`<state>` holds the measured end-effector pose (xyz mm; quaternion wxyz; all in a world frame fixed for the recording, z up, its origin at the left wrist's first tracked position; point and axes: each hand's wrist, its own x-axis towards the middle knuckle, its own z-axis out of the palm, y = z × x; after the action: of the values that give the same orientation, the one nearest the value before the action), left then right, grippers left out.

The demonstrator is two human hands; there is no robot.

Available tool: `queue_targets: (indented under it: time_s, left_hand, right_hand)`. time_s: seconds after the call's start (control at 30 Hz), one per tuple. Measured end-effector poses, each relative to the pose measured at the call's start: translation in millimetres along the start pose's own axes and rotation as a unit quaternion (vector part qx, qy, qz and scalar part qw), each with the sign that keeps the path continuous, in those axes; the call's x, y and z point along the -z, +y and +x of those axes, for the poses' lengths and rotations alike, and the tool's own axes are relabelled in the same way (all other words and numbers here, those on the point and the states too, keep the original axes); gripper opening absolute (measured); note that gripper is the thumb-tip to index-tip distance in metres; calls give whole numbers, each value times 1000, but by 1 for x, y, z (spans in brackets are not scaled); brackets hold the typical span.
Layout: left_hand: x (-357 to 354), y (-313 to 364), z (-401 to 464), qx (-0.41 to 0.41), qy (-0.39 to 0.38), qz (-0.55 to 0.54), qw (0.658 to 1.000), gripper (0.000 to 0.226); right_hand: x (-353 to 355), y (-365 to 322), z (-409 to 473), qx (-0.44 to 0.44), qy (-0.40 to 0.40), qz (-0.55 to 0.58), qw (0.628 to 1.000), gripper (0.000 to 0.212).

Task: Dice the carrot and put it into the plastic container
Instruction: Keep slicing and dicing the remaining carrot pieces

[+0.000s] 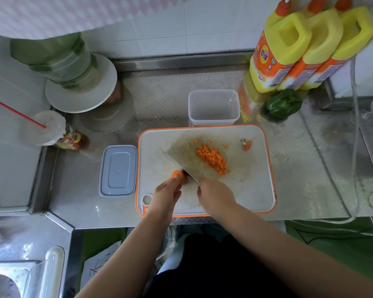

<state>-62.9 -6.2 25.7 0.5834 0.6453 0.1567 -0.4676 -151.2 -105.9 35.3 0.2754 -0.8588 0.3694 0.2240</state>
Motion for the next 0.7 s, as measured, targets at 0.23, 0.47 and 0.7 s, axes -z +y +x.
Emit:
queue_targets:
  time_s: [0.23, 0.47, 0.7]
  left_hand:
    - [1, -4, 6, 14, -36, -39, 998, 19]
    - [8, -6, 15, 30, -78, -55, 995, 31]
    - [6, -9, 18, 14, -71, -33, 997, 33]
  right_hand:
    - [14, -4, -6, 36, 17, -25, 999, 20]
    - [28, -19, -20, 45, 42, -62, 996, 17]
    - [26, -28, -36, 38, 76, -66, 994, 17]
